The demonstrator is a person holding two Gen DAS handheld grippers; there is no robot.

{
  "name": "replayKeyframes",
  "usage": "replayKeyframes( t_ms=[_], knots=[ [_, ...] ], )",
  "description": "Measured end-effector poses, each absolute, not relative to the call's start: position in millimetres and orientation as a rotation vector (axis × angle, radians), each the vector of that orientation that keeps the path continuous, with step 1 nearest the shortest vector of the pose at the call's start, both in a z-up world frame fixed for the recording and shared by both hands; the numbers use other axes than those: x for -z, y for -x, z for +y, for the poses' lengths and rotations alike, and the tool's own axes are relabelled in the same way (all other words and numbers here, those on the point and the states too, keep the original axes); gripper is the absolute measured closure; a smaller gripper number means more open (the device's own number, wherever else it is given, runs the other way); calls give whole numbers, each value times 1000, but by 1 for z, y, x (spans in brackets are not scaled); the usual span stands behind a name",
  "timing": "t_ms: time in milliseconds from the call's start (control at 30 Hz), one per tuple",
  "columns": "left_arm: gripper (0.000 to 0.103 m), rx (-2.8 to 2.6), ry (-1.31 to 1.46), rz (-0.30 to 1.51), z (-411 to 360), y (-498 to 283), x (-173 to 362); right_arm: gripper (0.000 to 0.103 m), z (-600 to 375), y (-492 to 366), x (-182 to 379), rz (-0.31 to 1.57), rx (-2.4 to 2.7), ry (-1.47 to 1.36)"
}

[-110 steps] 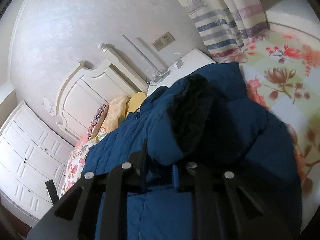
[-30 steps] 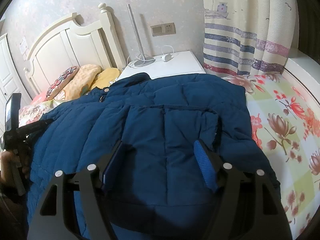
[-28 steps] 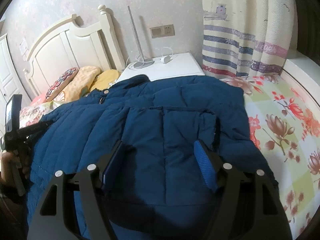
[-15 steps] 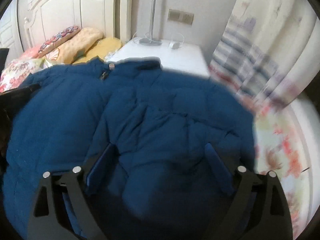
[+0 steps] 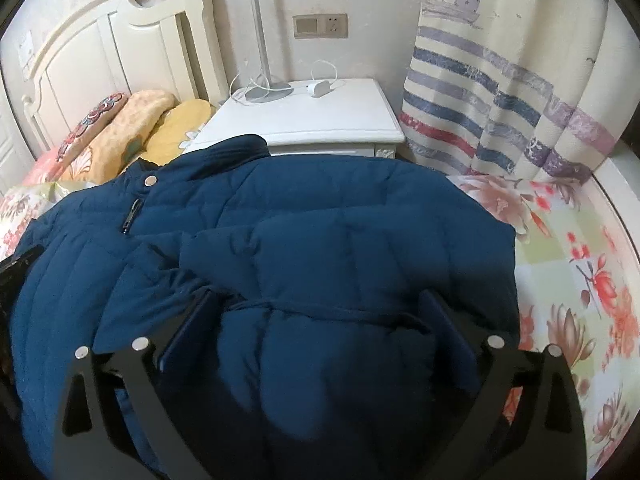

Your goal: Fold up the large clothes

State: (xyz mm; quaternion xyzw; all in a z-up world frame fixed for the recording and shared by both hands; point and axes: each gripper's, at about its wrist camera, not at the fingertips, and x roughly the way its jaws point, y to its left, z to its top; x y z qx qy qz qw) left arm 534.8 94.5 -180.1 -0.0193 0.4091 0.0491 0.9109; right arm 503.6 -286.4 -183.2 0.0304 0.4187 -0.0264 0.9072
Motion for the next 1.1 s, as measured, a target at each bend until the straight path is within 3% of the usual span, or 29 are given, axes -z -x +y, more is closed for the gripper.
replayKeyframes(
  t_ms=[367, 500, 633, 700, 833, 933, 1100],
  knots=[
    [4, -111, 45, 852, 94, -539, 182, 3, -286, -504, 188, 864, 67, -67],
    [4, -89, 39, 940, 98, -538, 176, 4, -288, -497, 175, 925, 99, -115],
    [5, -40, 135, 769, 104, -472, 130, 3, -272, -429, 127, 732, 40, -181],
    [5, 14, 137, 720, 95, -441, 120, 3, -251, -408, 124, 731, -27, -104],
    [5, 121, 54, 849, 61, -418, 158, 3, -212, -396, 162, 844, 7, 165],
    [4, 105, -57, 877, 44, -416, 189, 2, -213, -392, 180, 836, -4, 146],
    [5, 82, -45, 885, 48, -400, 167, 3, -213, -367, 151, 836, -30, 75]
  ],
)
